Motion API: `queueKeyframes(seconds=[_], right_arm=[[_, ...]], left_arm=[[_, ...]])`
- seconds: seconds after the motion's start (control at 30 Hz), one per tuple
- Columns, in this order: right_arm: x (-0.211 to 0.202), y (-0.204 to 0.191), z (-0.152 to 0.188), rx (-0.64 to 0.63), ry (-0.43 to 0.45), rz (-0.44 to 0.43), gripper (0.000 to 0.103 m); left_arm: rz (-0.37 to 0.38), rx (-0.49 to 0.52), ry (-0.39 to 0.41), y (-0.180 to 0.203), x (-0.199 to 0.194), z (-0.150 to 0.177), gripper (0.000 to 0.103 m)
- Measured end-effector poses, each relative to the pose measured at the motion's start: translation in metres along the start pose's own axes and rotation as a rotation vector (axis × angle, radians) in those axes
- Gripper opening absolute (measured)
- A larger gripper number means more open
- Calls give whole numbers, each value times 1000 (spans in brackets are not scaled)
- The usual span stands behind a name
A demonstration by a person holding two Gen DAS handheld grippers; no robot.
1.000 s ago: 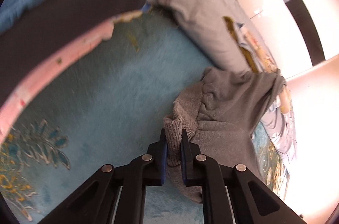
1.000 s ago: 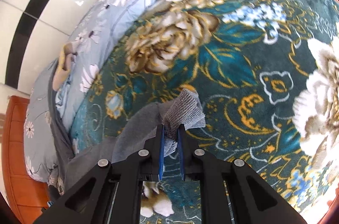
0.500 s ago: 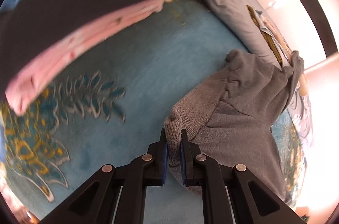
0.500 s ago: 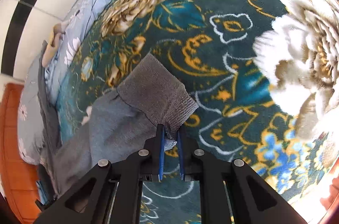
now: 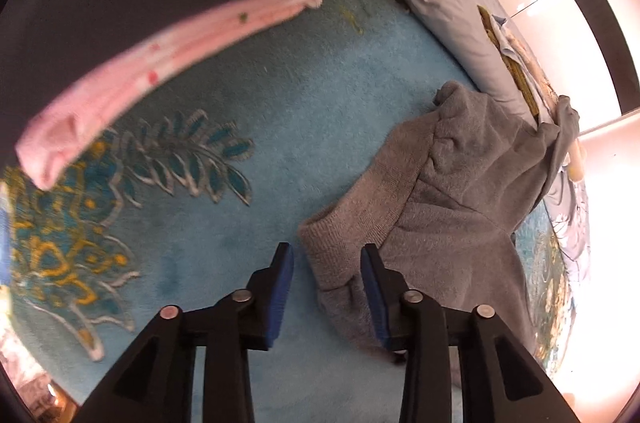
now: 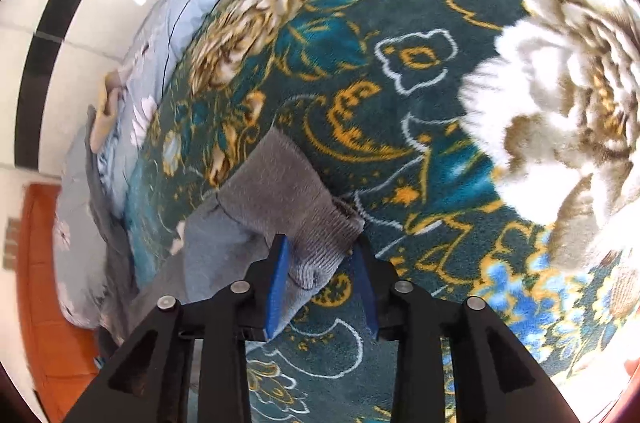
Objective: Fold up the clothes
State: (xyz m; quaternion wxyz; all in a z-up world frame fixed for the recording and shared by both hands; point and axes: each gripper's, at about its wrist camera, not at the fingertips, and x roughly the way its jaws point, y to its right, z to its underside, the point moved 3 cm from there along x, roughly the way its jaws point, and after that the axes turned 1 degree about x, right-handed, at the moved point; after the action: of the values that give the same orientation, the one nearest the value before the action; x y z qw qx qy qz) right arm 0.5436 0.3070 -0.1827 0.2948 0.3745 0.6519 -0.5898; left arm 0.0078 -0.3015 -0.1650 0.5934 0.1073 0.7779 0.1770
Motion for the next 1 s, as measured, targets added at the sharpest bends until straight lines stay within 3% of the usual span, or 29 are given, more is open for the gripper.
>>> queueKeyframes(seconds=[0.13,0.23,0.37,0.5,0.6,0.67,0.77,0.83,0.9,1.0], right_arm=[[2,0,-22,29,24,-6,39],[16,0,-31,45,-35,-11,39],[17,-3,-31,-3,-53,3,39],[17,-9,-39,-59,-48,-35,39],[31,-13,-44,-75,-127,-31,39],[33,-14,-43,-102,-151,-30,39],[28,-15,-40,-121,-177,-93,36],[22,-15,-37,-150,-189,-123,27],[18,-14,-33,-168,-200,-151,21],[14,-16,-31,-189,-200,-140,12]], left_arm=[[-8,-1,63,18,-32,-18,48],[-15,-6,114,51,-56,-35,57],[103,-51,204,113,-81,-43,74],[267,-7,164,180,-56,-32,77],[256,63,82,209,-22,-12,77],[218,106,32,218,-9,-7,77],[176,136,84,217,-14,-11,77],[154,84,63,205,-9,-10,77],[189,23,41,193,-7,-12,77],[194,-27,68,187,-12,-9,77]])
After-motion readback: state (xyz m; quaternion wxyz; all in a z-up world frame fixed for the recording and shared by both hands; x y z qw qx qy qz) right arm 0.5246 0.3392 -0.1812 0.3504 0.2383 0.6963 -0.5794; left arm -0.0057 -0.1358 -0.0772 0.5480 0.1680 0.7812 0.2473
